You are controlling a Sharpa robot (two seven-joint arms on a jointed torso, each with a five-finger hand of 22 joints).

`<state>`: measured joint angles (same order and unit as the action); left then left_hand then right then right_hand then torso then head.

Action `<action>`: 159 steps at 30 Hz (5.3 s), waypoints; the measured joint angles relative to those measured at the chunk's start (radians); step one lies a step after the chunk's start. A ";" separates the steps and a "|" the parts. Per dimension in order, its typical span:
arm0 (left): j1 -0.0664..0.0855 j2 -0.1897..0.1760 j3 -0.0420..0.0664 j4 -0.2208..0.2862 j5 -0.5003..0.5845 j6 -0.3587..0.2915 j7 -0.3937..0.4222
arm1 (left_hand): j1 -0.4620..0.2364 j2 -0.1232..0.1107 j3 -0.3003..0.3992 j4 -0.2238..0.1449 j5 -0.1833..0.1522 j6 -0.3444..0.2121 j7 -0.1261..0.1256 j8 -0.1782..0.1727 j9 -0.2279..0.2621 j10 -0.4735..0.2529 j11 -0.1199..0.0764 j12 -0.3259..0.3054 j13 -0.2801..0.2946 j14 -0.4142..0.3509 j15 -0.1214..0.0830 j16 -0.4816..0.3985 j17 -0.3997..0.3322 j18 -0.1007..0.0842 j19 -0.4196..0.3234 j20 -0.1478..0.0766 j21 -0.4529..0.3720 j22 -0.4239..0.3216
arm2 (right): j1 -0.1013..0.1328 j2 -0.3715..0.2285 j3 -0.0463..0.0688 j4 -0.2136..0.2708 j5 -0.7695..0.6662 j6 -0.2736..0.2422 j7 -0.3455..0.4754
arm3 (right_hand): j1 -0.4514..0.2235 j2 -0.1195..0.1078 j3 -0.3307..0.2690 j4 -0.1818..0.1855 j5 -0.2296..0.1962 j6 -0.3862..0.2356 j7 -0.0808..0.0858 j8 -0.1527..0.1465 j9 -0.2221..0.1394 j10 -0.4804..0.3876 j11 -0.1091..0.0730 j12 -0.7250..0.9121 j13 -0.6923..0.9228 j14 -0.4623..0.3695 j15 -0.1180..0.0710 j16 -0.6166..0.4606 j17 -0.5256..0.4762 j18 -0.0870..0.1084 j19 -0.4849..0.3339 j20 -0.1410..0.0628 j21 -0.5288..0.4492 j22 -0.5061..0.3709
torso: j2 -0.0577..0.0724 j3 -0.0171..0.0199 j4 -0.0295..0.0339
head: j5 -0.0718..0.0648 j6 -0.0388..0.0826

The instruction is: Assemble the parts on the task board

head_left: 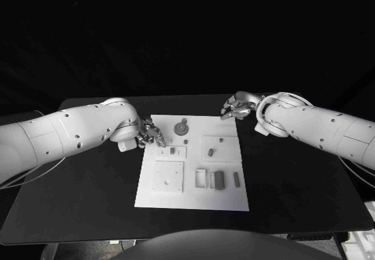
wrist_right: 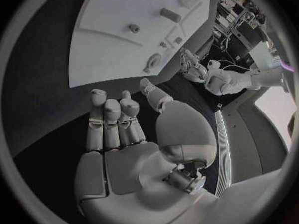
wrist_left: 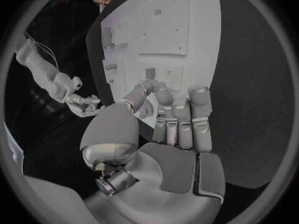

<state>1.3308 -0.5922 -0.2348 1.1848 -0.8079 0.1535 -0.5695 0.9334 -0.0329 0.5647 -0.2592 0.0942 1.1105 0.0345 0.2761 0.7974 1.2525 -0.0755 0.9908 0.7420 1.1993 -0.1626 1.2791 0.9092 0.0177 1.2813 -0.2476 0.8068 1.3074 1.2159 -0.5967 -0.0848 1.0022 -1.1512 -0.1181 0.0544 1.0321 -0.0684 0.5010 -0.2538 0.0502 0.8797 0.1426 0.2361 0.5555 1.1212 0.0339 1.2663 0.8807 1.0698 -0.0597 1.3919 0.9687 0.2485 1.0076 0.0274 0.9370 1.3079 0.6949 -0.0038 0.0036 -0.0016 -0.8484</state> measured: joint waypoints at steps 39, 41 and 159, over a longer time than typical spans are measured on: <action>0.008 0.134 -0.001 -0.140 -0.050 0.216 -0.076 | -0.013 0.013 0.005 0.003 0.064 0.017 -0.007 0.000 0.000 0.005 0.001 0.015 0.002 0.004 0.000 0.014 0.004 0.000 0.000 0.003 0.022 0.001 | 0.000 0.011 0.000 -0.006 0.000 0.001 0.000 | 0.000 0.000 0.000 0.000 0.000 -0.005 0.001 0.000 0.001 -0.002 0.002 0.000 -0.001 -0.002 0.002 0.000 0.000 0.000 0.000 0.000 0.000 0.000 | 0.001 -0.0001 -0.0021 | 0.007 -0.014; 0.007 0.135 -0.001 -0.145 -0.050 0.220 -0.077 | -0.013 0.013 0.005 0.003 0.064 0.017 -0.007 0.000 0.000 0.005 0.002 0.015 0.002 0.004 0.000 0.014 0.004 0.000 0.000 0.003 0.022 0.001 | 0.000 0.011 0.000 -0.006 0.000 0.001 0.000 | 0.000 0.000 0.000 0.000 0.000 -0.005 0.001 0.000 0.001 -0.002 0.002 0.000 -0.001 -0.002 0.002 0.000 0.000 0.000 0.000 0.000 0.000 0.000 | 0.001 -0.0001 -0.0022 | 0.007 -0.015; -0.018 0.198 0.000 -0.251 -0.135 0.288 -0.082 | -0.094 -0.030 -0.038 0.062 0.002 0.004 -0.005 0.016 0.047 0.009 -0.006 0.023 0.006 0.012 -0.012 0.018 0.002 0.006 0.003 0.003 0.021 0.000 | -0.001 0.016 0.000 -0.011 0.000 0.002 0.000 | 0.000 0.000 0.000 0.000 0.000 -0.001 0.001 -0.004 0.003 -0.002 0.002 0.000 -0.001 0.000 0.000 0.000 0.000 0.000 0.000 0.000 0.000 -0.001 | 0.000 -0.0014 -0.0008 | -0.001 -0.020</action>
<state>1.3130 -0.3941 -0.2350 0.9340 -0.9429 0.4418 -0.6513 0.8394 -0.0633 0.5268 -0.1974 0.0959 1.1145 0.0299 0.2922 0.8449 1.2618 -0.0812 1.0139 0.7479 1.2113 -0.1749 1.2966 0.9114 0.0239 1.2844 -0.2449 0.8281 1.3078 1.2154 -0.5809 -0.0847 0.9912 -1.1509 -0.1162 0.0544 1.0321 -0.0684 0.5010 -0.2538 0.0502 0.8787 0.1433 0.2319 0.5582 1.1195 0.0356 1.2663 0.8801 1.0696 -0.0595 1.3919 0.9682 0.2485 1.0077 0.0275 0.9371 1.3074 0.6950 -0.0053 0.0029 -0.0022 -0.8688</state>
